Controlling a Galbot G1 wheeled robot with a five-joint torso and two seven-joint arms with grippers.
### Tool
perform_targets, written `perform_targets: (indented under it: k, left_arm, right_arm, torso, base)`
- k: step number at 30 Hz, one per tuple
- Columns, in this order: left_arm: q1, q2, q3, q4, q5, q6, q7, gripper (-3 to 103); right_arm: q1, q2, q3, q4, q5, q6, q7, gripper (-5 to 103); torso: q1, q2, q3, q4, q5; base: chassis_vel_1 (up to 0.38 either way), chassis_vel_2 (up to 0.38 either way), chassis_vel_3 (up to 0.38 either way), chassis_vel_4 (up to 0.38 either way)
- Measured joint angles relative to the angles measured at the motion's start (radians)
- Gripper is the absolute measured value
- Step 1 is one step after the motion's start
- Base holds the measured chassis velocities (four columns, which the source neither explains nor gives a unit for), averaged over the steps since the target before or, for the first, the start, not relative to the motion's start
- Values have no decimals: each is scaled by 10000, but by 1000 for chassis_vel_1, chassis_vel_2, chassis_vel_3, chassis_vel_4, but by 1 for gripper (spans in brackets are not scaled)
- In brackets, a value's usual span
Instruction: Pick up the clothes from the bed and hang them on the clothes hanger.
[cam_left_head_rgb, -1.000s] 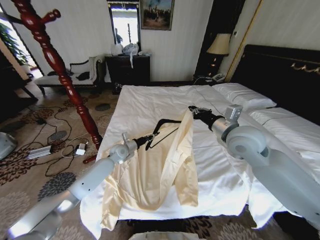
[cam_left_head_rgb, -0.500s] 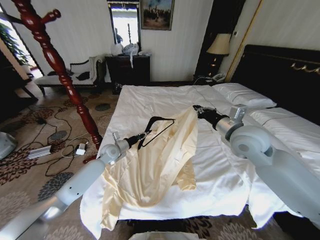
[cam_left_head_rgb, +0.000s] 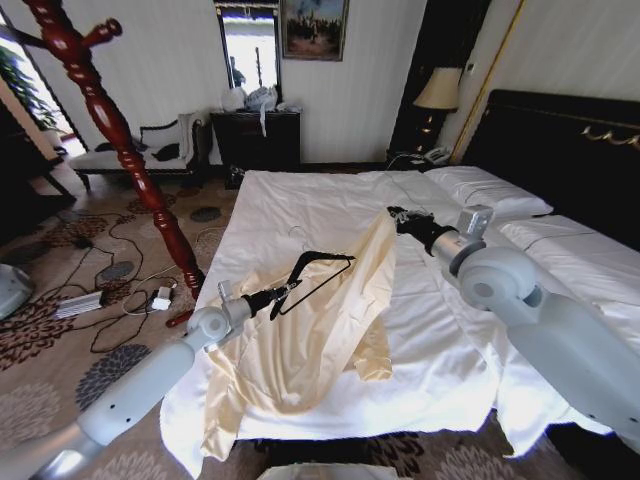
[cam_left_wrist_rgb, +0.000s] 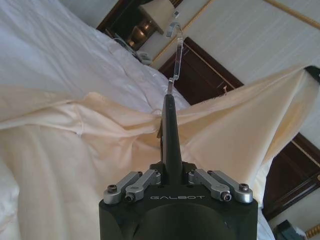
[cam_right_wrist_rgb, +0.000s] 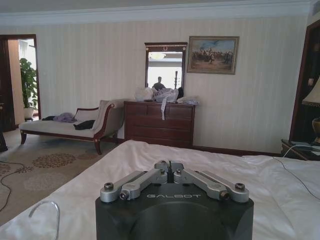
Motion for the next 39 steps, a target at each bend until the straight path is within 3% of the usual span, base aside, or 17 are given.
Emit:
perform_targets:
  k: [7,18,29,39]
  left_arm:
    - [-83,178,596,-67,56,136,-47,18]
    - [-1060,-752,1352,651,84,92,-190,18]
    - [-1344,-876,1858,638,3,124,-275,18]
    - [-1913,-1963,1811,1534,108,15,-418,18]
  right_arm:
    - [94,41,-128,139,-26,165,-55,1]
    - [-44,-243,-1,1215,436,248,-145,1]
    - [-80,-325,-109,1529,564,283,-316,1]
    - [-509,-317,-210,2277,972,152,-189,1]
  torso:
    - [0,0,0,1,-1]
    - [0,0,0,-1,0]
    - [0,0,1,4,2]
    - [1,0,0,0,0]
  base:
    - [0,0,0,0]
    - [0,0,0,0]
    - [0,0,0,0]
    - [0,0,0,0]
